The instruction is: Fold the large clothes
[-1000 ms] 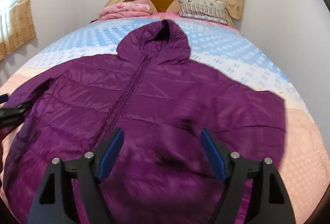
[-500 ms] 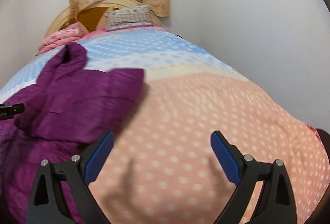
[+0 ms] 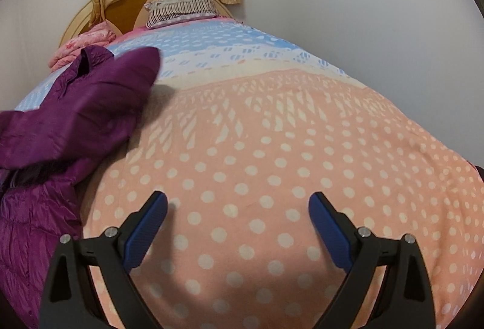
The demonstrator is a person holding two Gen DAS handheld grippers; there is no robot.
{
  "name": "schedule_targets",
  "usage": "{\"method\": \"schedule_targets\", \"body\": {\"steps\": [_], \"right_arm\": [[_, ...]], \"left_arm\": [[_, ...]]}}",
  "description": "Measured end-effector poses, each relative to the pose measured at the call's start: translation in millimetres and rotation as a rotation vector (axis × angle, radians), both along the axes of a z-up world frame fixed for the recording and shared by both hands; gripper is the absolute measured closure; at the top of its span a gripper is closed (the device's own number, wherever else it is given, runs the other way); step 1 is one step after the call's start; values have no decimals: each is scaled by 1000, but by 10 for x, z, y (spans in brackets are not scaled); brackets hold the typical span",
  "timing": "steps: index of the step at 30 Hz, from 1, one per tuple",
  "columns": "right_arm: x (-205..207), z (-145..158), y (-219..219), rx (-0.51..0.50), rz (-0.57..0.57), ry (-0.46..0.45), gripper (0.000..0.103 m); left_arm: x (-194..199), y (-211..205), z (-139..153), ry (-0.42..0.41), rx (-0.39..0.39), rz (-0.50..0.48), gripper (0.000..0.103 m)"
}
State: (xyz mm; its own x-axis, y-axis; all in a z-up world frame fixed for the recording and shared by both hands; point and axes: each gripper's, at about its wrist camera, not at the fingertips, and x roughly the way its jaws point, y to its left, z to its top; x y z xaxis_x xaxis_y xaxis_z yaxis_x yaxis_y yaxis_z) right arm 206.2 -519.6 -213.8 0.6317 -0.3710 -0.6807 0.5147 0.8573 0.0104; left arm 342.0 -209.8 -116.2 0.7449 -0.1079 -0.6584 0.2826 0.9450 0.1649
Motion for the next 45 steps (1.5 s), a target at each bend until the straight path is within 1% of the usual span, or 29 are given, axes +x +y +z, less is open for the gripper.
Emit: {"method": "schedule_targets", "body": {"steps": [2,4,5,7,9,10,11,12,13,14,15,16,17,20,22,24,25,27,29,31,32,34,35,36,38,40,42,43,45], "right_arm": [[36,-17,23,-12,4,21,4],[71,-26,53,-29,6,41,3],[79,-30,63,-37,7,49,3],[88,-38,75,-50,6,59,3],[80,-35,78,-54,13,56,3],[72,-22,83,-50,27,47,3],[53,5,93,-39,49,32,9],[42,43,103,-17,73,19,27],[58,87,116,7,98,17,40],[89,124,132,15,113,19,61],[141,201,157,16,132,8,68],[194,263,182,11,146,-3,69],[306,354,206,3,167,-18,70],[665,536,261,-1,207,-58,70],[1040,627,303,11,242,-92,70],[1373,625,367,2,248,-75,70],[1561,597,412,-13,256,-57,70],[1809,517,473,-8,269,-28,70],[2001,382,583,-7,306,12,70],[2107,246,674,0,336,51,70],[2093,140,717,11,353,69,70],[2110,-93,777,13,375,126,70],[2111,-147,780,4,379,125,69],[2103,-131,779,5,378,115,69],[2080,-50,709,40,369,107,69],[1953,106,640,75,351,79,68],[1806,280,627,86,325,42,58],[1719,358,622,90,314,19,56],[1533,484,676,116,317,-25,51]], "left_arm": [[-24,150,-26,-20,18,31,93],[-32,239,-110,-30,59,53,93],[-20,277,-203,-25,83,64,93],[23,321,-369,-4,112,85,90],[125,336,-528,25,132,102,89],[186,348,-606,51,144,118,84],[192,380,-634,66,154,134,75],[205,418,-636,69,156,150,71],[196,448,-606,55,149,161,63],[188,498,-549,26,145,182,48],[192,548,-491,-7,151,212,39],[209,592,-441,-35,163,247,25],[221,638,-389,-59,166,279,23],[276,683,-239,-106,165,356,23],[346,640,-124,-114,127,360,22],[393,564,-86,-103,124,357,21],[454,525,-107,-95,141,359,20],[606,419,-262,-83,248,381,20],[733,413,-497,-61,354,411,20],[816,551,-773,-8,414,442,20],[824,625,-848,4,411,443,20],[806,721,-868,13,349,441,19],[810,751,-848,19,328,441,19],[815,767,-838,26,319,439,19],[801,785,-798,42,298,436,20],[696,853,-620,28,227,436,20],[545,816,-431,-21,184,429,20],[470,791,-320,-54,162,414,19],[410,697,-231,-77,137,371,18]]}}
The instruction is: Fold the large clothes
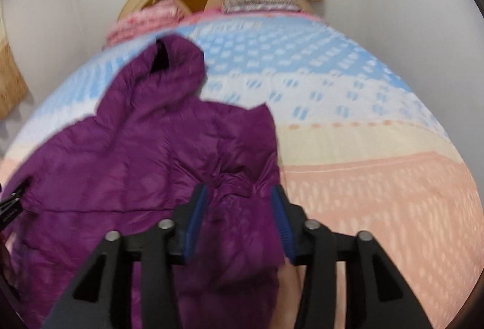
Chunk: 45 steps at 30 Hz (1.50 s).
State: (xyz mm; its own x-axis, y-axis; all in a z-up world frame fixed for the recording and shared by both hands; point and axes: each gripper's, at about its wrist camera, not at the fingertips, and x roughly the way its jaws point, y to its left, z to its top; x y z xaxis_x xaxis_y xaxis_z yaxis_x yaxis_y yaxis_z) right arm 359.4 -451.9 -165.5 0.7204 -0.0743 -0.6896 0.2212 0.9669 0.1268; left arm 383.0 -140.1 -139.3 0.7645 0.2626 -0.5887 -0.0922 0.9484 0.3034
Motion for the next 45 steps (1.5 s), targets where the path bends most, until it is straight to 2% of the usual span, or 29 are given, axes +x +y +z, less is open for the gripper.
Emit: {"method": "schedule_targets", "body": {"steps": [4,6,8,11,13,16,19,23,26,29,32,36,38,39,40,41,42,43,45], "right_arm": [[-44,-145,321,-20,95,42,51],[1,-381,395,-28,107,102,57],[31,-616,409,-28,99,136,58],[35,-571,449,-46,104,140,58],[6,-442,414,-19,115,128,62],[-26,-97,286,-10,81,19,62],[209,103,132,-24,-2,-59,62],[659,-32,27,-13,-20,-34,62],[950,-363,76,-62,14,60,62],[959,-606,22,-44,17,113,61],[926,-593,-1,-41,19,95,61],[911,-572,-3,-37,20,108,61],[840,-475,-11,-26,8,119,57],[740,-389,-26,21,5,108,49],[642,-314,-27,67,13,93,43],[554,-263,-13,85,20,76,33],[389,-189,40,84,24,42,29],[271,-165,127,66,43,29,29],[145,-240,303,35,95,44,29]], "left_arm": [[47,-209,-184,46,17,-44,17],[98,-265,-394,87,48,-44,17],[149,-278,-587,134,59,-44,17],[136,-255,-514,132,43,-44,17],[121,-211,-387,132,18,-60,17],[149,-88,-104,54,-73,-52,17],[384,-75,-86,59,-78,-22,15],[640,-141,-420,153,-46,6,15],[666,-180,-566,152,-22,7,15],[652,-187,-582,142,-18,4,14],[663,-164,-613,140,-24,23,10],[652,-185,-613,132,-2,26,9],[625,-90,-545,159,-46,28,9],[568,20,-466,179,-105,44,9],[482,116,-372,175,-171,39,9],[371,190,-267,145,-221,20,9],[252,228,-177,106,-230,5,9],[158,229,-135,79,-216,-5,9],[85,145,-190,69,-161,-34,9]]}}
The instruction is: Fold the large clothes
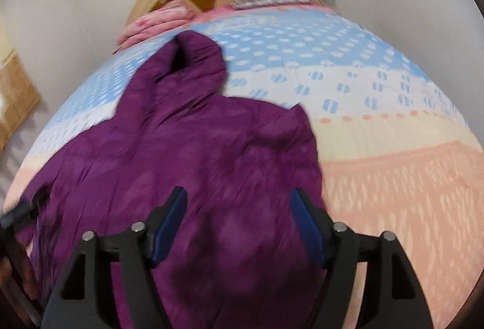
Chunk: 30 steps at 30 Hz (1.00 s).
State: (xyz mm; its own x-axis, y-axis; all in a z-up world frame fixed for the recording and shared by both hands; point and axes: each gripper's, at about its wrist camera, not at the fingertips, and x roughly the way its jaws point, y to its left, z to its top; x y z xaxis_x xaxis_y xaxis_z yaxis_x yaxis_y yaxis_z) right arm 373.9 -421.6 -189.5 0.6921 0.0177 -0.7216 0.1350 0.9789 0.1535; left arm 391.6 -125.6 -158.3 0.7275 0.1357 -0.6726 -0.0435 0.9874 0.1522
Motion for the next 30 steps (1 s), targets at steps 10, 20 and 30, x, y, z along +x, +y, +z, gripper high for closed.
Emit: {"method": "schedule_targets", "body": {"steps": [10,20,30], "right_arm": [[-106,-133,249,-61,12,59,42],[-968,125,664,-103,79,-83,19],[-1301,154,842,-95,81,-120,19]], "left_arm": [[-132,-11,-2,15,79,-15,9],[-1132,2186,217,-44,120,372,9],[-1540,3680,-449,155,-283,602,10]]}}
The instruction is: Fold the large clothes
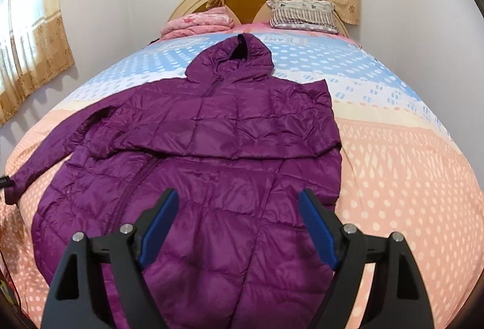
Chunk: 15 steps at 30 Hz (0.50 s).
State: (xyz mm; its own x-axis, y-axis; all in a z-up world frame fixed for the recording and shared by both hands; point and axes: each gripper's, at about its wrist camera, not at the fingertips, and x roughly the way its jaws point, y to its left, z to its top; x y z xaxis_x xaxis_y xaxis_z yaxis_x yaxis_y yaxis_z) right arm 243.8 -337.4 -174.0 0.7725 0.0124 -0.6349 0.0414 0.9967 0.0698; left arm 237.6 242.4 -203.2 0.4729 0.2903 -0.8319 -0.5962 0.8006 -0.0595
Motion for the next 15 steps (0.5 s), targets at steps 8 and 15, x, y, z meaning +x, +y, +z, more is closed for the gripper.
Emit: {"method": "schedule_targets", "body": {"steps": [8,15], "right_arm": [[-106,-2,-85,-5,-36,-22,19],[-157,-83,-441,41,-126,-28,19]], "left_arm": [[193,-233,382,-64,101,-87,95],[392,-949,1372,-283,370,-221,95]]}}
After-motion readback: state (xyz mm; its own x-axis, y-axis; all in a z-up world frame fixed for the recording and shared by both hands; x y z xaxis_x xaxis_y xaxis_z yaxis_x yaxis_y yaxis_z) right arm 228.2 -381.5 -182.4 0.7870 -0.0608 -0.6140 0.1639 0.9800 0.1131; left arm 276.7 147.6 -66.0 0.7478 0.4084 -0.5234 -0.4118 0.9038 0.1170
